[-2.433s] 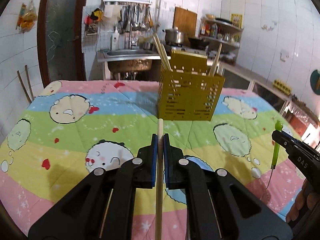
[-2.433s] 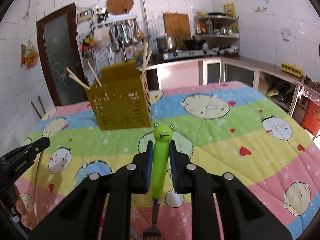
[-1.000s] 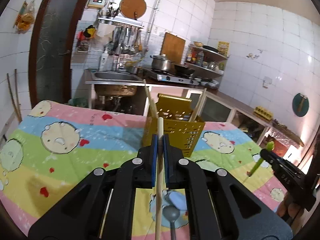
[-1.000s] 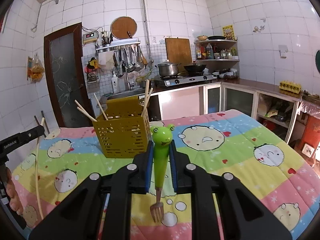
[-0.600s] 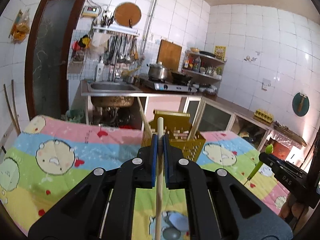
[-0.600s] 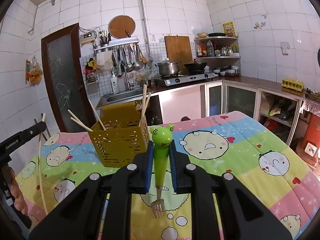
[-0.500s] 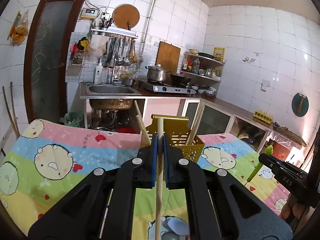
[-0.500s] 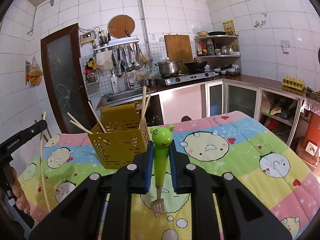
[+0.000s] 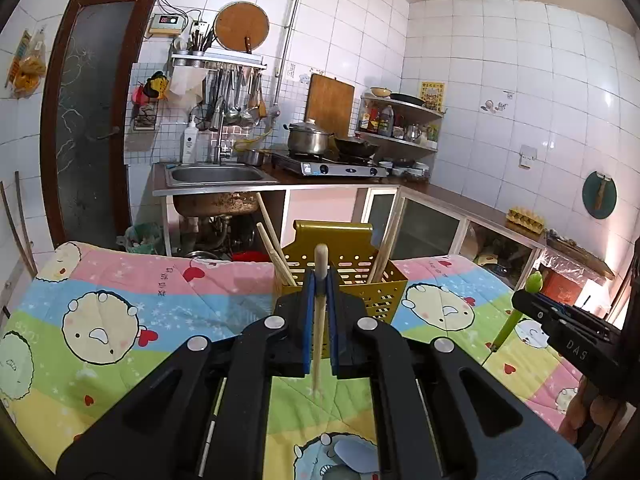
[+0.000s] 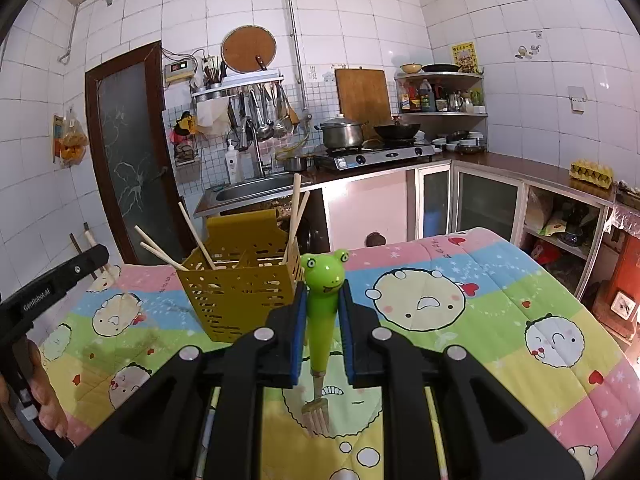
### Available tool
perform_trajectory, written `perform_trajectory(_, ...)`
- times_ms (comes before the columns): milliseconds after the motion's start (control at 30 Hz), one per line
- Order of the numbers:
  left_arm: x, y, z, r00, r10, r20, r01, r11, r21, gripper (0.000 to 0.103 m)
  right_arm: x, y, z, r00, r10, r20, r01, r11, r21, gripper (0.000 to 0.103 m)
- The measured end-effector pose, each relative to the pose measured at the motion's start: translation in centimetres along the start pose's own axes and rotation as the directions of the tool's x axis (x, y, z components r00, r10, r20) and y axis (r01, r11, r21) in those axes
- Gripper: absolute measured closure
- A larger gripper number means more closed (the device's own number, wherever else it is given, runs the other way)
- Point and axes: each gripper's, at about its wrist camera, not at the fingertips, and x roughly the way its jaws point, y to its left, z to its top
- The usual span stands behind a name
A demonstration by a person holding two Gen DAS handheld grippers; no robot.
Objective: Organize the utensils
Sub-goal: 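Lift and carry the fork and chopstick in both tools over the olive caddy, then open both tools to drop the fork and chopstick into the caddy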
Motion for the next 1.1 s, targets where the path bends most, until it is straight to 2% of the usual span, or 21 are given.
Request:
perform_trajectory(200, 0.4, 0.1, 0.8, 1.0, -0.004, 0.006, 0.004, 1.0, 0.001, 0.099, 0.5, 0.2, 0.7, 1.0, 0.009, 0.004, -0.009, 1.0, 0.009, 0.087)
perform_trajectory(333, -0.7, -0.6, 2.6, 0.999, -0.005, 0.052, 0.004, 1.0, 0.012, 0.099, 0.7, 0.5, 2.3, 0.999, 0.022, 0.029, -0.023, 1.0, 0.021, 0.087)
perform_trajectory(500, -1.8, -2.0, 7.2, 0.991, -0.009, 0.131, 0.003, 0.999, 0.042, 0.099, 1.9, 1.2, 6.5, 0.996, 0.055, 0.076, -0.058, 0.998, 0.039, 0.087)
perform_trajectory(667, -1.3, -3.1, 11.0, 0.987, 0.002, 0.162, -0.014, 0.997, 0.075, 0.099, 3.2, 2.9, 11.3, 0.987, 0.05, 0.152, -0.055, 0.998, 0.029, 0.087)
perform_trajectory(833, 1.7, -2.9, 11.7, 0.992, 0.04, 0.116, -0.051, 0.994, 0.094, 0.099, 6.6, 4.1, 13.6, 0.987, 0.057, 0.153, -0.065, 0.996, 0.053, 0.087)
perform_trajectory(933, 4.3, -1.4, 10.6, 0.995, 0.078, 0.06, -0.083, 0.994, 0.075, 0.099, 9.1, 4.6, 13.3, 0.988, 0.085, 0.131, -0.095, 0.993, 0.069, 0.087)
perform_trajectory(1033, 6.7, 0.4, 9.3, 0.996, 0.089, -0.011, -0.089, 0.995, 0.045, 0.099, 11.2, 5.3, 12.4, 0.993, 0.048, 0.104, -0.053, 0.998, 0.04, 0.087)
perform_trajectory(1100, 7.8, 1.2, 8.4, 0.994, 0.097, -0.048, -0.095, 0.995, 0.035, 0.099, 12.7, 5.6, 11.5, 0.998, 0.04, 0.057, -0.041, 0.999, 0.03, 0.087)
